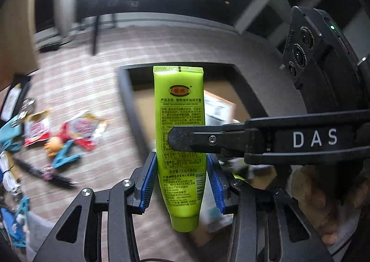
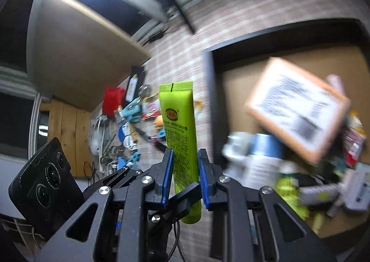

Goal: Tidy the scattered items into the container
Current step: 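Carry the yellow-green tube over the tray and release it, then grasp the white cable with the left tool while the right tool grasps the black pen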

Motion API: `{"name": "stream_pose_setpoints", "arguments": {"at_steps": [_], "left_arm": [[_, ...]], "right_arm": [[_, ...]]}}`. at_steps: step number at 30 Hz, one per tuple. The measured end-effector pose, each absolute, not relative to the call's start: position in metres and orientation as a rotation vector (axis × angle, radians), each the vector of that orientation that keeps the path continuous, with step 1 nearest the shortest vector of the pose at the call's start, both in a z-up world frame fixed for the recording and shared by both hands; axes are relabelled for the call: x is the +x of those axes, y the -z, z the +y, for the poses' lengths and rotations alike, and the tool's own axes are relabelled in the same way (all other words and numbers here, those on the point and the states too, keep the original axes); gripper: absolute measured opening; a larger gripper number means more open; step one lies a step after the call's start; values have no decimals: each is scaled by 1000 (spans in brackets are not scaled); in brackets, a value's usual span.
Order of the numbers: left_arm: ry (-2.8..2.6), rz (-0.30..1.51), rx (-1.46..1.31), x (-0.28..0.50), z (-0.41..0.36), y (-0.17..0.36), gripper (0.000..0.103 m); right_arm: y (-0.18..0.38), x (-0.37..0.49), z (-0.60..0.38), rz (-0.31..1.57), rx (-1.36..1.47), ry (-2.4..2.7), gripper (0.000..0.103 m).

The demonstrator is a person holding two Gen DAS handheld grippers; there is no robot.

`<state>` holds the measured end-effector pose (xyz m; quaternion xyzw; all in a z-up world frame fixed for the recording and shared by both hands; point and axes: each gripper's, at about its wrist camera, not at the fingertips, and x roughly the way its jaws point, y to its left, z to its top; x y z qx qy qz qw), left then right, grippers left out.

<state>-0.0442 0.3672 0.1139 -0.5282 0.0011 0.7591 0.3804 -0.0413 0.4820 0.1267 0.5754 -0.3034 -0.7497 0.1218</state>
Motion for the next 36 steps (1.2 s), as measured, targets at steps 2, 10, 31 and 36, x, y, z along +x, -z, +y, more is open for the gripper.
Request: {"name": "stream_pose_setpoints", "arguments": {"at_steps": [2,10,31,36], "left_arm": [[-1909,37,-1335,-35,384,-117,40],[-1840,122,-1326,-12,417,-122,39],[-2290,-60,-1627,-88,196,-81,39],[-2349,-155,-1730,-108,143,-61,39]], "right_arm": [[-128,-29,502,-921,1682,2211,21],[-137,6,547,-939,1694,2299,22],[-151,-51,424,-335,1570,2344,47],[-135,-78,354,-158,1568,2215,47]]}}
